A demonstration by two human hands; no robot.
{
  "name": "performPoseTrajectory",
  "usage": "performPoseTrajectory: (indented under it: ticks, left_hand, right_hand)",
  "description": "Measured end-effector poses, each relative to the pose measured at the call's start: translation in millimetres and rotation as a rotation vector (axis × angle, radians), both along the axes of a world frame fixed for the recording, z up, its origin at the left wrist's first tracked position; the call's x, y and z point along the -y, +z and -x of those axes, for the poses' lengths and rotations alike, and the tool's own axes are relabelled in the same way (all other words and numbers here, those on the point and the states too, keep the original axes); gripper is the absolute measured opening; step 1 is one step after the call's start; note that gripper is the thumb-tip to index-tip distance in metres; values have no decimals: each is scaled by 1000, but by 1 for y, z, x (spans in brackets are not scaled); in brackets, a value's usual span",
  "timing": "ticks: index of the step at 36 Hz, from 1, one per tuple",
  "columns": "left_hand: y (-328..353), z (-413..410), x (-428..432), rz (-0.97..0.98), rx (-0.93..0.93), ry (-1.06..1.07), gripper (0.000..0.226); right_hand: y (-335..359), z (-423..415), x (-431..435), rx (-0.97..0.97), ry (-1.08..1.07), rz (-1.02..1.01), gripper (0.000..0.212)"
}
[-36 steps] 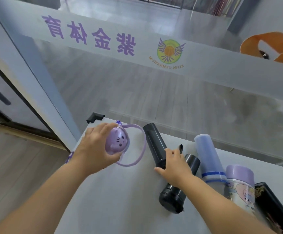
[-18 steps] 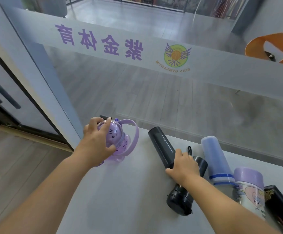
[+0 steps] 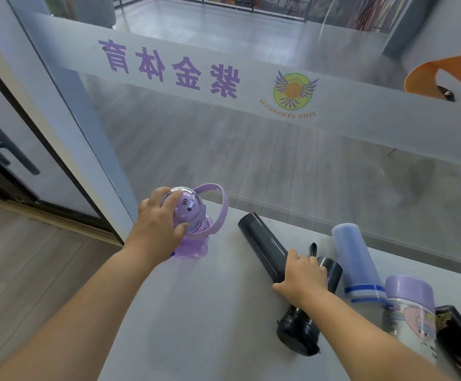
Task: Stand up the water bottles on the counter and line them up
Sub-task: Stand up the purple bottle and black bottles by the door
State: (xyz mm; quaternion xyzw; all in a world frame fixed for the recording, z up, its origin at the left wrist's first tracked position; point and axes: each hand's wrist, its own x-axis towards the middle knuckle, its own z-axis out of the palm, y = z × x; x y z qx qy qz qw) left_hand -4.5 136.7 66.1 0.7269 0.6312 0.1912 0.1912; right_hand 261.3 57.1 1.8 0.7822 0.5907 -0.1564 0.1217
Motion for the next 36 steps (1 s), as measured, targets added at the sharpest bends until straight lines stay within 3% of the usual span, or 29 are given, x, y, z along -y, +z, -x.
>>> performPoseTrajectory:
  ticks: [4,9,12,21,36]
  left_hand:
    - [-4,1,3,-66,-32,6,63]
    - [-6,-2,10,-77,38,38,64]
    - [-6,-2,14,-98,57,42,60]
    - [-4,1,17,-148,60,32,50]
    - [10,14,30,-114,-78,20,40]
  right_hand:
    - [8,-1,-1,-69,-27,-145,62]
    - [31,-1,-7,-396,-135,-323,70]
    - [46,-1,-15,-451,-128,-407,67]
    - [82,7,-46,-374,50,-378,70]
    - [121,35,-94,-114,224,-75,55]
